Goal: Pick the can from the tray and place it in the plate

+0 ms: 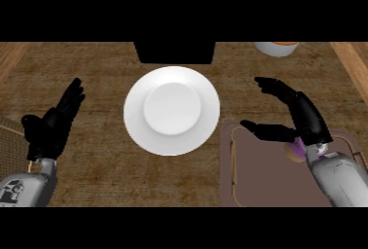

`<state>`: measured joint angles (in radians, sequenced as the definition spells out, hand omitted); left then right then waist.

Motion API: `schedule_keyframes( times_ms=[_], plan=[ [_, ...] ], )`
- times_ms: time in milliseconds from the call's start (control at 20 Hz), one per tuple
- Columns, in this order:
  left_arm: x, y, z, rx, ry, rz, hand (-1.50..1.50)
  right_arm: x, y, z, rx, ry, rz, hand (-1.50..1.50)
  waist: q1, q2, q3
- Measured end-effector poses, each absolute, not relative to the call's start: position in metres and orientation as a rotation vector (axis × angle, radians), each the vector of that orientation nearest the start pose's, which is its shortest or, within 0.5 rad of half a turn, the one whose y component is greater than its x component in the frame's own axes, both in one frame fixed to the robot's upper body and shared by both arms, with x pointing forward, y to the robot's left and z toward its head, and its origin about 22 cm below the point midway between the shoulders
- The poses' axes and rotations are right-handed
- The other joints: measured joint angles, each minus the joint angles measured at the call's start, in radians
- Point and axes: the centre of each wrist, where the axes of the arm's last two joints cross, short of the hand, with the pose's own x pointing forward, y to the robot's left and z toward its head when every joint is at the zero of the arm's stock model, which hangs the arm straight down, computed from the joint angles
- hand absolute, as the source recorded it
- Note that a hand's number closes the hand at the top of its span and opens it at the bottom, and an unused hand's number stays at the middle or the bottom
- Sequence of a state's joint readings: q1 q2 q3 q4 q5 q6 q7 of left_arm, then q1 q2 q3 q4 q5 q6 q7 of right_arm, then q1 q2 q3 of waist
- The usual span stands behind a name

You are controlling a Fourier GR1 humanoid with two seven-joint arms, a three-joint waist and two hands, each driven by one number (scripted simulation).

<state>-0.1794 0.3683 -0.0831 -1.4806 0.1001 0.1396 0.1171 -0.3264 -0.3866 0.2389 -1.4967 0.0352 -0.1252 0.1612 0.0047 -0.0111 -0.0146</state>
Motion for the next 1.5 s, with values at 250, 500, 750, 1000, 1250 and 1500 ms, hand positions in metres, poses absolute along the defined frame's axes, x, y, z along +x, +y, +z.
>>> schedule_keyframes(
  times_ms=[250,500,750,1000,1250,1500],
  plan=[
    [0.296,0.262,0.041,0.229,-1.550,-0.200,0.00,0.283,-0.221,0.039,-0.311,-1.611,0.426,-1.50,-0.009,0.008,0.010],
    [0.295,0.261,0.042,0.227,-1.557,-0.209,0.00,0.257,-0.237,0.036,-0.457,-1.652,0.523,-1.50,-0.013,0.009,0.013],
    [0.302,0.258,0.046,0.233,-1.556,-0.204,0.00,0.244,-0.263,0.084,-0.605,-1.710,0.574,-1.50,-0.019,0.008,0.014],
    [0.302,0.261,0.037,0.240,-1.552,-0.204,0.00,0.234,-0.280,0.132,-0.715,-1.551,0.721,-1.50,-0.022,0.007,0.012],
    [0.304,0.256,0.036,0.224,-1.555,-0.206,0.00,0.232,-0.286,0.166,-0.744,-1.319,0.861,-1.50,-0.015,0.009,0.012],
    [0.304,0.254,0.039,0.218,-1.562,-0.220,0.00,0.241,-0.294,0.186,-0.750,-1.152,0.927,-1.50,-0.006,0.010,0.013]
  ],
)
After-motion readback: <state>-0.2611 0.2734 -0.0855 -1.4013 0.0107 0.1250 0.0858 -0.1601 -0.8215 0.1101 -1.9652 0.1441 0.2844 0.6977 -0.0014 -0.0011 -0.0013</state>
